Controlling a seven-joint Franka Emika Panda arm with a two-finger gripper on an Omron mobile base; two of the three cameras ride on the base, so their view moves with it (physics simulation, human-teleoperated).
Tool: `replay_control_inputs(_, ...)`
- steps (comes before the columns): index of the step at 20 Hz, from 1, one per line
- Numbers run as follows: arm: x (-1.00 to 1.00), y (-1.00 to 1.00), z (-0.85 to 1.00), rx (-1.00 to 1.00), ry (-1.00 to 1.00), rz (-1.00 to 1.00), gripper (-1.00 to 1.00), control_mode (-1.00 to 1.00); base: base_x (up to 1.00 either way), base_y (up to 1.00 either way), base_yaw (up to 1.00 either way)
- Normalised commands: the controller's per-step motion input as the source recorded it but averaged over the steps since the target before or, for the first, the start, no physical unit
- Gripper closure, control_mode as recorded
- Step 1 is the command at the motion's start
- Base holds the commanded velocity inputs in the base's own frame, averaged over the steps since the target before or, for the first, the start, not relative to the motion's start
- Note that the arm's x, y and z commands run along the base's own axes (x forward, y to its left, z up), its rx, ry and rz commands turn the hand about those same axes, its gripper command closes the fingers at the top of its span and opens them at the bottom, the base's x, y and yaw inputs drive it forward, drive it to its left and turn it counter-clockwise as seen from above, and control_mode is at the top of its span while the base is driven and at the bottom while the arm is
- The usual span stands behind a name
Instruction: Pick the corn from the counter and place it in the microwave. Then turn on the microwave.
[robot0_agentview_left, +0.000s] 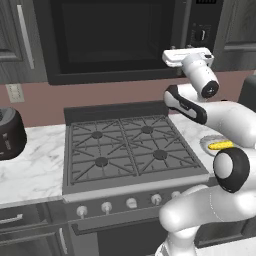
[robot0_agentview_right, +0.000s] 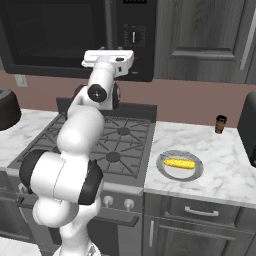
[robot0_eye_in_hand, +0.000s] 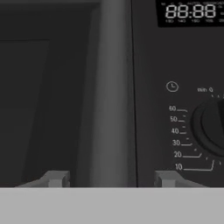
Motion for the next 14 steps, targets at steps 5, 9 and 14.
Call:
replay_control_inputs(5,-0.01,0.0,0.0,0.0,0.0,0.0,1.0,-1.0,0.0,0.0,0.0)
replay_control_inputs(9,-0.11,0.0,0.0,0.0,0.0,0.0,1.0,-1.0,0.0,0.0,0.0)
replay_control_inputs(14,-0.53,0.05,0.0,0.0,0.0,0.0,1.0,-1.0,0.0,0.0,0.0)
